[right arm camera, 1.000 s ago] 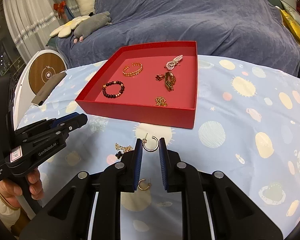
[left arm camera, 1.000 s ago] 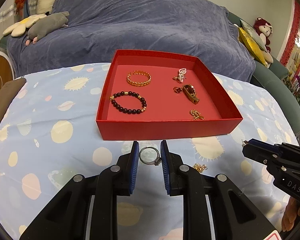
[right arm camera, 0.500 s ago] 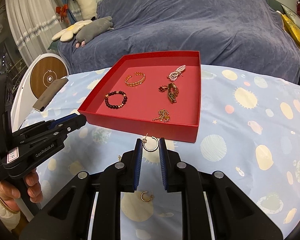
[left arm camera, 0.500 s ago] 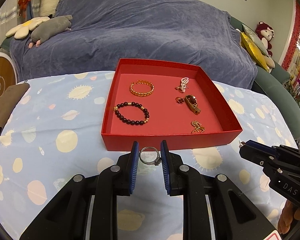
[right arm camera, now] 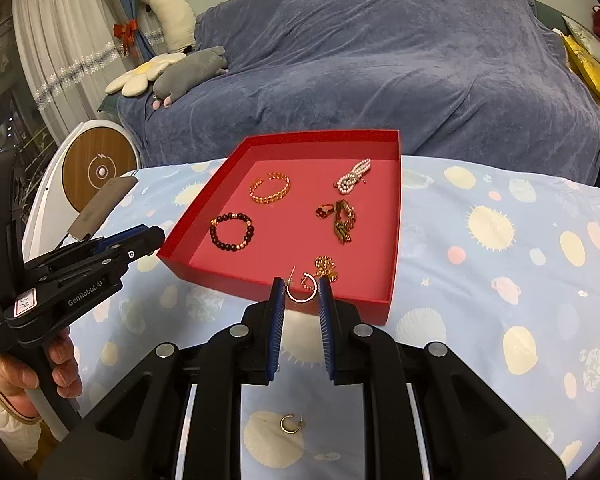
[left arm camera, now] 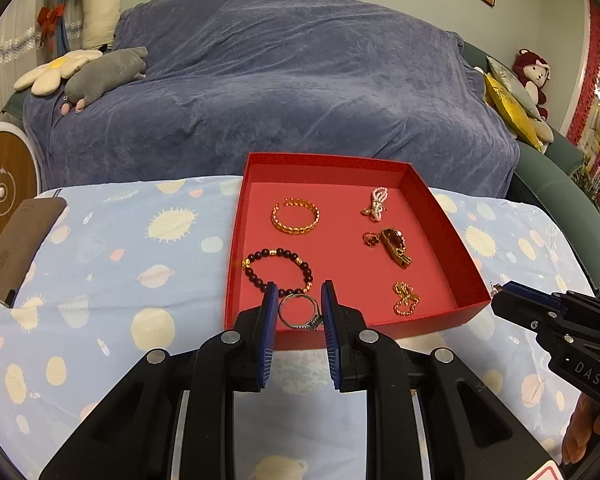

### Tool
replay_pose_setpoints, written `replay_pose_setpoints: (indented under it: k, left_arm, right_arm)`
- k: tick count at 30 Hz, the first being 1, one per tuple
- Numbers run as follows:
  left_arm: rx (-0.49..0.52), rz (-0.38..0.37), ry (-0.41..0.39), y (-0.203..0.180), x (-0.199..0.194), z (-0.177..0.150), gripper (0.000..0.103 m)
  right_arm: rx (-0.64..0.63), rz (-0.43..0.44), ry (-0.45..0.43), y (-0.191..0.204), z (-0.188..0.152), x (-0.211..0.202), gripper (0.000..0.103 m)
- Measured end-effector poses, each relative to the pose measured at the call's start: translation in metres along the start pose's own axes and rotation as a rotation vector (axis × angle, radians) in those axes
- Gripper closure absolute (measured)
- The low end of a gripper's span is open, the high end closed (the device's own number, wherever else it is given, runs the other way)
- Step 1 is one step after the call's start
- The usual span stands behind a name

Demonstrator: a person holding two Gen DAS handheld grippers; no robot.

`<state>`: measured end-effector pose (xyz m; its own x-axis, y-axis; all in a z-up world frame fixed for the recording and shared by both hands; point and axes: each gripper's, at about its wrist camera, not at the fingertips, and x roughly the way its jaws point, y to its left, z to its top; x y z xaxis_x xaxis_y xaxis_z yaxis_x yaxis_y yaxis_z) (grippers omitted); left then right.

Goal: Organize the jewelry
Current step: 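Carry silver ring and hoop earring into the red box and open both grippers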

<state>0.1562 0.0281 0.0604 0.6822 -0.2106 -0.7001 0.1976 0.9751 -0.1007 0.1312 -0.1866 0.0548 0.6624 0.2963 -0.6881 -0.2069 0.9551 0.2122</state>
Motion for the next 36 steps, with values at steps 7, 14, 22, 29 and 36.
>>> replay_pose_setpoints:
  k: [7, 14, 22, 29, 36]
  left_arm:
    - [0.004, -0.012, 0.004, -0.007, 0.022, 0.026, 0.084]
    - [-0.002, -0.013, 0.007, -0.018, 0.049, 0.046, 0.084]
    - [-0.009, -0.008, 0.028, -0.022, 0.075, 0.051, 0.084]
    - [-0.009, -0.006, 0.052, -0.024, 0.093, 0.049, 0.084]
    - [-0.009, 0.001, 0.067, -0.024, 0.108, 0.049, 0.084]
  right_arm:
    - [-0.008, -0.008, -0.015, -0.004, 0.025, 0.018, 0.087]
    - [-0.007, -0.019, -0.007, -0.01, 0.036, 0.038, 0.087]
    - [0.0, -0.034, 0.025, -0.022, 0.035, 0.058, 0.087]
    - [0.002, -0.044, 0.035, -0.028, 0.038, 0.068, 0.087]
    - [0.003, -0.037, 0.058, -0.028, 0.035, 0.082, 0.087]
